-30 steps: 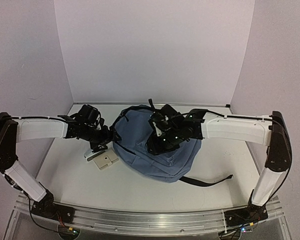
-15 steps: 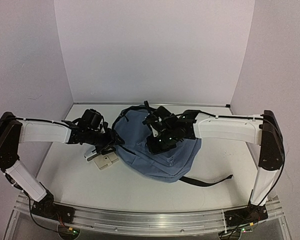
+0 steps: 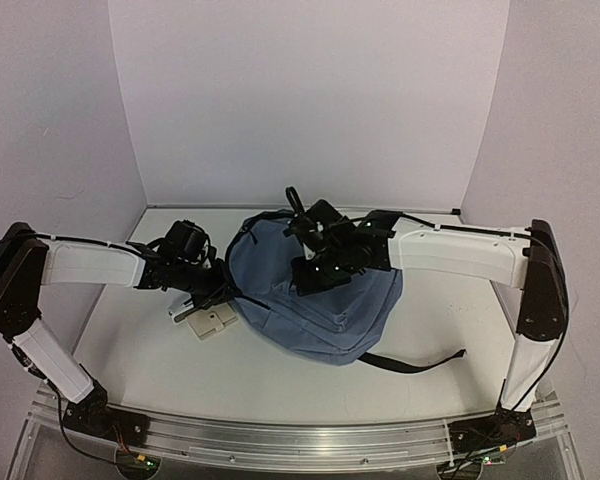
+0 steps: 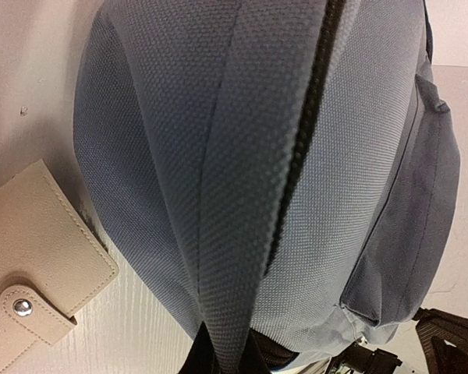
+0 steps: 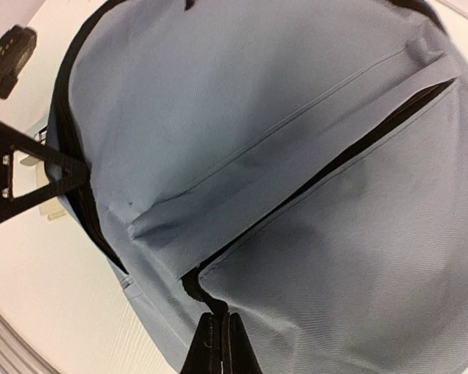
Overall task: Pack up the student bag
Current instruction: Unzip the student bag at the center of the board.
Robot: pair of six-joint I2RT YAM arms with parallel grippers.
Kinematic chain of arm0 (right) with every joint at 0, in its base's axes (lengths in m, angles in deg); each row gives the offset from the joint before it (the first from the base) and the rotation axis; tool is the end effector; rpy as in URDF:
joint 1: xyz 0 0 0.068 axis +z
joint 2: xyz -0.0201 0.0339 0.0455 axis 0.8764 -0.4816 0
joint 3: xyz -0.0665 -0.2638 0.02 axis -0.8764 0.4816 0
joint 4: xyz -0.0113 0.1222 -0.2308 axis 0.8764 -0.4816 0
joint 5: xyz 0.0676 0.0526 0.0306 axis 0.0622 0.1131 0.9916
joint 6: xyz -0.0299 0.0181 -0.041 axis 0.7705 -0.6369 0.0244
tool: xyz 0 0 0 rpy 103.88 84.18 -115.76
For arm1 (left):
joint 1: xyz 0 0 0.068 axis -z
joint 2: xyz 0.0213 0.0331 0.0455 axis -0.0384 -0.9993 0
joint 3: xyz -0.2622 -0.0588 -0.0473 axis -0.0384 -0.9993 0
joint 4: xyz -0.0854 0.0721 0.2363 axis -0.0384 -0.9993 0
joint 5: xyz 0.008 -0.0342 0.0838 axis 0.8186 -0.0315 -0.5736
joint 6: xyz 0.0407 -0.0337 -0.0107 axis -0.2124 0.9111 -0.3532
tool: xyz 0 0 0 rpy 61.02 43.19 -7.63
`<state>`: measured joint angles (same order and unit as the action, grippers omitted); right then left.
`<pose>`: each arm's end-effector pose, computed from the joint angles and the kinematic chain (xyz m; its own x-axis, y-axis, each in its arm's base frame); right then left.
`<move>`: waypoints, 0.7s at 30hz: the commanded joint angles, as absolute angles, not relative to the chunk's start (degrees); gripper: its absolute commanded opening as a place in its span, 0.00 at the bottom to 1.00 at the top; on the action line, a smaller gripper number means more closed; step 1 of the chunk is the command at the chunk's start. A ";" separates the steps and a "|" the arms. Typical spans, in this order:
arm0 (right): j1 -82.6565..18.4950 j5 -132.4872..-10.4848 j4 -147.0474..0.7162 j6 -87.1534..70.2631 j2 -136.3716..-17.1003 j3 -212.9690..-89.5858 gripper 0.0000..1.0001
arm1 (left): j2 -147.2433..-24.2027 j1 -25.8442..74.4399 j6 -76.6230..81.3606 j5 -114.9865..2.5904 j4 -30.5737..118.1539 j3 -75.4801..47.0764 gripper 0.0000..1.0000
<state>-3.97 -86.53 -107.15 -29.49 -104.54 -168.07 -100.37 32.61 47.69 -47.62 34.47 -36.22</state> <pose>0.2345 0.3559 0.2664 -0.7412 -0.2955 -0.6028 -0.5019 0.8402 0.2053 0.2569 -0.1912 0.1872 -0.9219 -0.3355 -0.1938 -0.1172 0.7182 -0.6859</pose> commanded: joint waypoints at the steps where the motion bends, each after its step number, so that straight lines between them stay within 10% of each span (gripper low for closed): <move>1: -5.09 -94.23 -107.61 -29.29 -102.78 -171.17 0.00 | -99.16 32.53 45.85 -51.32 32.28 -36.60 0.00; 21: -18.10 -99.05 -105.09 -23.32 -108.25 -173.99 0.00 | -97.33 32.53 45.98 -52.43 30.44 -38.75 0.00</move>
